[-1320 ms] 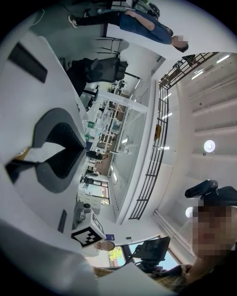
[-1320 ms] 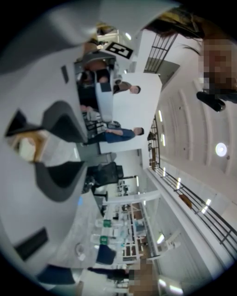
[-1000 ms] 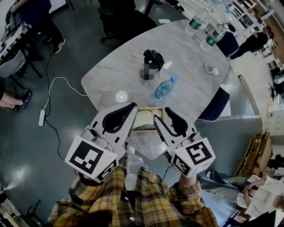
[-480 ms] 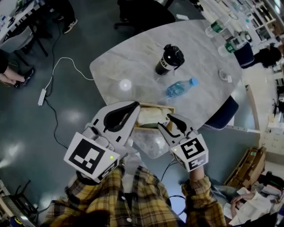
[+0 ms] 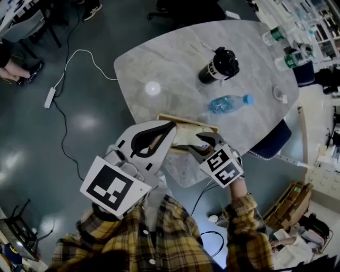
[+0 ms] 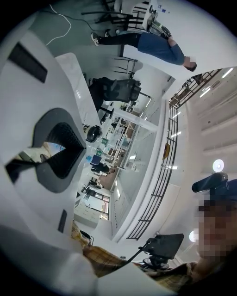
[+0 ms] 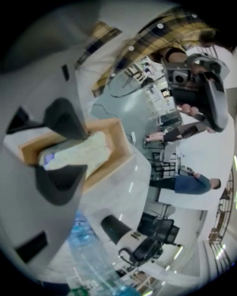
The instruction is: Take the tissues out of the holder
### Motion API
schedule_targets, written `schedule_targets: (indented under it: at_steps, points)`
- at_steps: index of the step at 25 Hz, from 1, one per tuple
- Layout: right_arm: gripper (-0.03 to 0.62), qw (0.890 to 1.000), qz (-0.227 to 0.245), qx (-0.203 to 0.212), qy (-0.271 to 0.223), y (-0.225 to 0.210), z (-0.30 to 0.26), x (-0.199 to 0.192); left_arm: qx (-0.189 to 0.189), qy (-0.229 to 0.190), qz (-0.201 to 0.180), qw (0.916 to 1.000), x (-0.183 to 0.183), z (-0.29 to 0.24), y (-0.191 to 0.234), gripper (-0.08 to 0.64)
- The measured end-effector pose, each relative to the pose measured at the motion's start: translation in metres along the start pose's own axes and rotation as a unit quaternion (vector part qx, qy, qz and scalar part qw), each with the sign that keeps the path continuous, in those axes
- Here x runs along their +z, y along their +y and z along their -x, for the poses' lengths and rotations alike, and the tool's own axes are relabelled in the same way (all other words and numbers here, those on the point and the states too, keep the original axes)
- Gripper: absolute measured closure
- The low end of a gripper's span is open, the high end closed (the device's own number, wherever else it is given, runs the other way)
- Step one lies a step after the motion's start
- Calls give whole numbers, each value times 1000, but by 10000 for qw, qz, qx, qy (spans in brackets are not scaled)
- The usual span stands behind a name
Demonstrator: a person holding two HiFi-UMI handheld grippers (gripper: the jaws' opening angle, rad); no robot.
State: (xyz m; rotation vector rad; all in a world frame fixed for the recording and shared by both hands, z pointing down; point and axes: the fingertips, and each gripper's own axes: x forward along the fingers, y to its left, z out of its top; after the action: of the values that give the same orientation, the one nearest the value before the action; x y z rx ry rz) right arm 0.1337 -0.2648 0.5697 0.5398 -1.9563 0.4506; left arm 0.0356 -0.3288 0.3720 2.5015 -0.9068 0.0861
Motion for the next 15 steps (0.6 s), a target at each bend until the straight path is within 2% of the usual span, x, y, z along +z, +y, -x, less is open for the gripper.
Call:
schedule_targets:
  at_steps: [5,15]
  points:
    - [437,9950,625,106,773,-5,-26,-18,112,51,94,9999,-5,3,12,542]
    - [437,9800,1002,478,1649,-3,-50,-29,228,173,244,9993,-21,1,21,543]
